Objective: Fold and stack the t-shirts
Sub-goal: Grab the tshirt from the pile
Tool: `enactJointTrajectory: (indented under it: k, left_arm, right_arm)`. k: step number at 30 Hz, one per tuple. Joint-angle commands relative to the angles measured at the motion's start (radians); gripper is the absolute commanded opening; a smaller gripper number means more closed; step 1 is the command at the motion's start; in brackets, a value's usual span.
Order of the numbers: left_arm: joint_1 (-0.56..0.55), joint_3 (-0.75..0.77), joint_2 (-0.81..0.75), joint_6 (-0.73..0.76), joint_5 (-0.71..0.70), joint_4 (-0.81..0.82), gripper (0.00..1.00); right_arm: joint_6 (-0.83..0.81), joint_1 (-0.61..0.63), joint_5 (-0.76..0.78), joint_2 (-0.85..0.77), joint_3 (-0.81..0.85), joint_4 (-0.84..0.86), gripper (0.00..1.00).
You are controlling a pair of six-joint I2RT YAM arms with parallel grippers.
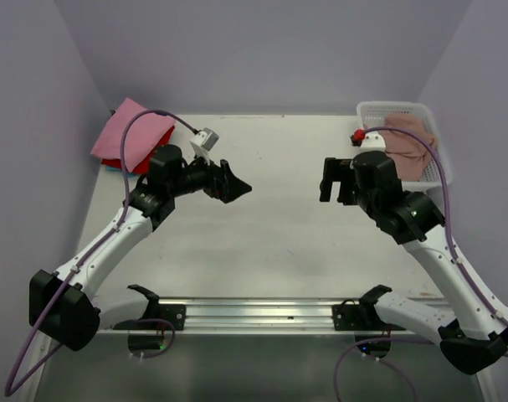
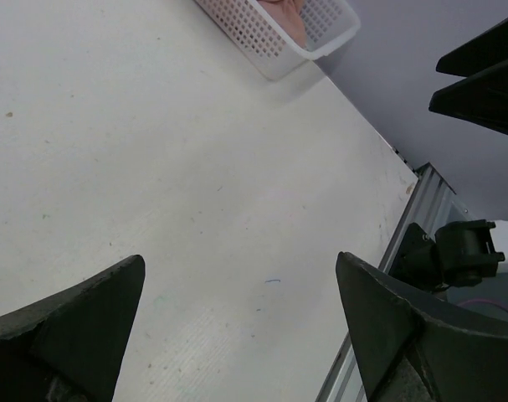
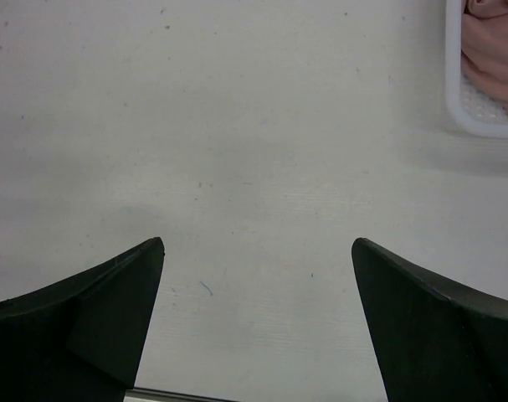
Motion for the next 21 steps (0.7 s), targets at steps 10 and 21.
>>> enactJointTrajectory:
  k: [10,21]
  left_arm:
    - [0.015,0.03,-0.028,0.029,-0.032,-0.035,1.0]
    - [0.084,-0.019,-0.095,0.059,-0.074,-0.143,1.0]
  right_arm:
    - [-0.061,-0.188,0.091,0.358,0.131,0.019,0.99]
    - [0.11,-0.593,-0.018,0.848,0.54,-0.041,0.99]
